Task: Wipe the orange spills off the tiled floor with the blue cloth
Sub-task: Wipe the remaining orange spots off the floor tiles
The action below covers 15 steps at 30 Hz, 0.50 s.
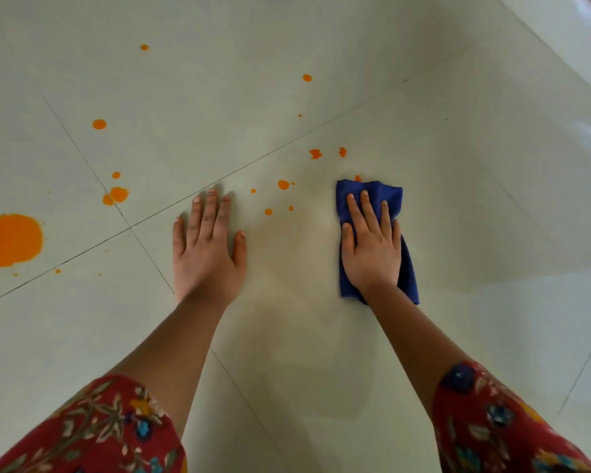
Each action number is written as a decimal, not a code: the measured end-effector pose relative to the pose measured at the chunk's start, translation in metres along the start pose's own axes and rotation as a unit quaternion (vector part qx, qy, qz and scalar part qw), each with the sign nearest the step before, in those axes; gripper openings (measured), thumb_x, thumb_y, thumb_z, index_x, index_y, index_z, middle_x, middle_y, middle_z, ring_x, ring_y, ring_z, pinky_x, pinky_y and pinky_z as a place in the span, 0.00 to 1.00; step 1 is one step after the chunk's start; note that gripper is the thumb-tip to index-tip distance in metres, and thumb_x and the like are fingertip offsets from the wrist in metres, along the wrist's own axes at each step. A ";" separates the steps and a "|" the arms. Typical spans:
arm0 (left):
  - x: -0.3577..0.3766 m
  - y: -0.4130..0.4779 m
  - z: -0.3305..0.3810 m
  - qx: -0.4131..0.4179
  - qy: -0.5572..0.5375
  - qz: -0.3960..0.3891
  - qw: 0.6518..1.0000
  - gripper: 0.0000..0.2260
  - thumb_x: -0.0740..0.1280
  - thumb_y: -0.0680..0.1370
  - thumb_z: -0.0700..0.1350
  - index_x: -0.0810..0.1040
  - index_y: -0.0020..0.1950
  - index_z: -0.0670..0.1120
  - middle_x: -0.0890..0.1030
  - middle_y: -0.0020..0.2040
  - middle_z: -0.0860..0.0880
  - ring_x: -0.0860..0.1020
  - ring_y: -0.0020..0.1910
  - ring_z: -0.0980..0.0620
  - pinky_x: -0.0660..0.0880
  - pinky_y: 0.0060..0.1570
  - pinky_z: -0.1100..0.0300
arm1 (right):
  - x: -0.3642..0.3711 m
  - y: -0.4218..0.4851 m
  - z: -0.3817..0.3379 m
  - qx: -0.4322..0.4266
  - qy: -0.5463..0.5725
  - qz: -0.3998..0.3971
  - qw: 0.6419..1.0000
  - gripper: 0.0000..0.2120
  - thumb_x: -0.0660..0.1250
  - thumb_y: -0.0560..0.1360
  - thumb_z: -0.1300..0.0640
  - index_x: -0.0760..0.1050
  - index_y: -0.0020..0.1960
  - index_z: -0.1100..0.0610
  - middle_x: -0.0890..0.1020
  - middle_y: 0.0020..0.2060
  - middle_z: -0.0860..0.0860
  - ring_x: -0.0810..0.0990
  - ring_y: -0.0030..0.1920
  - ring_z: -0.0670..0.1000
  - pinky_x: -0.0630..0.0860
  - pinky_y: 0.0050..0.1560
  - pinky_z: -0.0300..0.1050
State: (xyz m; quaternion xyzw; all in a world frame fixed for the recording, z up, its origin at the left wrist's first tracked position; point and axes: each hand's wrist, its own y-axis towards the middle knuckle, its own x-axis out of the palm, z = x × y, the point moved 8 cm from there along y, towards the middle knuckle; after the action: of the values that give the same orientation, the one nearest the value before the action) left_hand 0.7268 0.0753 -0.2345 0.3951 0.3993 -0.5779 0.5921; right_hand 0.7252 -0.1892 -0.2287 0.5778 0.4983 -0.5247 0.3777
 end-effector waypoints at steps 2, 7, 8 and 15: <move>0.001 -0.001 0.001 0.001 0.004 -0.002 1.000 0.26 0.50 0.82 0.52 0.50 0.79 0.50 0.49 0.80 0.52 0.46 0.79 0.53 0.44 0.76 0.49 | -0.001 -0.018 -0.003 -0.071 -0.001 -0.017 0.997 0.27 0.41 0.80 0.42 0.50 0.79 0.42 0.51 0.78 0.42 0.45 0.79 0.50 0.44 0.78 0.50; 0.000 0.000 0.001 -0.003 0.006 -0.005 1.000 0.27 0.49 0.80 0.54 0.52 0.79 0.50 0.50 0.80 0.52 0.47 0.79 0.52 0.45 0.76 0.50 | -0.010 -0.002 0.038 0.007 0.012 -0.005 1.000 0.26 0.45 0.81 0.43 0.53 0.78 0.41 0.53 0.78 0.42 0.47 0.79 0.51 0.47 0.78 0.53; 0.000 0.000 0.002 -0.003 0.007 -0.005 1.000 0.27 0.49 0.80 0.54 0.52 0.79 0.50 0.50 0.80 0.52 0.48 0.79 0.52 0.45 0.76 0.50 | -0.010 0.018 0.037 0.047 0.012 0.006 0.999 0.25 0.46 0.81 0.44 0.52 0.78 0.42 0.53 0.78 0.43 0.47 0.79 0.52 0.47 0.77 0.54; -0.002 0.000 0.002 -0.011 0.015 -0.004 1.000 0.27 0.51 0.80 0.53 0.53 0.79 0.50 0.52 0.80 0.52 0.49 0.78 0.52 0.47 0.76 0.49 | -0.003 0.031 -0.028 -0.112 0.013 -0.012 0.994 0.25 0.45 0.81 0.45 0.55 0.78 0.44 0.56 0.78 0.43 0.49 0.79 0.52 0.47 0.77 0.51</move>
State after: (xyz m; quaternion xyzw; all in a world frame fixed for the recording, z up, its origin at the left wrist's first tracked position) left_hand 0.7269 0.0747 -0.2316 0.3959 0.4159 -0.5696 0.5881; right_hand 0.7623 -0.1695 -0.2237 0.5327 0.5652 -0.4628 0.4273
